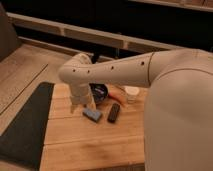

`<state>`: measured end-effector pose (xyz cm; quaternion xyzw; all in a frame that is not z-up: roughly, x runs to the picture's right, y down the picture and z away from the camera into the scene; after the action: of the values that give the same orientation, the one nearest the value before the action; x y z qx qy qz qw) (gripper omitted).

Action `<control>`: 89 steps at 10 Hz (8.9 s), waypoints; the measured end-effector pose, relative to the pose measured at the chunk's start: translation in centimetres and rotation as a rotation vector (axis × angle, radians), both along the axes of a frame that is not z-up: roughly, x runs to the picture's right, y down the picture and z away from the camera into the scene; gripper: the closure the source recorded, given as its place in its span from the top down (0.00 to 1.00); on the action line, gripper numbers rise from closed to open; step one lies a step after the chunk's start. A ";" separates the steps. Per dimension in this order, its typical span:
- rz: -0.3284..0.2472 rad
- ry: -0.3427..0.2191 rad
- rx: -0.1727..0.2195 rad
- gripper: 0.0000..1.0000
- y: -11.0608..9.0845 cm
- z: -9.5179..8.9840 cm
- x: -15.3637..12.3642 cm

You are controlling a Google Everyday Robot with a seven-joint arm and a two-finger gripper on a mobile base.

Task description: Place the ceramic cup in the ceramic bowl

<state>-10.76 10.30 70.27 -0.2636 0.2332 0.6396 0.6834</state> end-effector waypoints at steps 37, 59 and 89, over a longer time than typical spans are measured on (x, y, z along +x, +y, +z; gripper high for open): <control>0.413 0.023 0.445 0.65 -10.6 3.7 26.4; 0.238 -0.085 0.265 0.65 -11.4 18.4 24.3; -0.244 -0.501 0.293 0.00 -14.1 12.3 3.2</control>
<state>-7.51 -3.82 82.58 -0.2819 -0.0069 0.4948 0.8220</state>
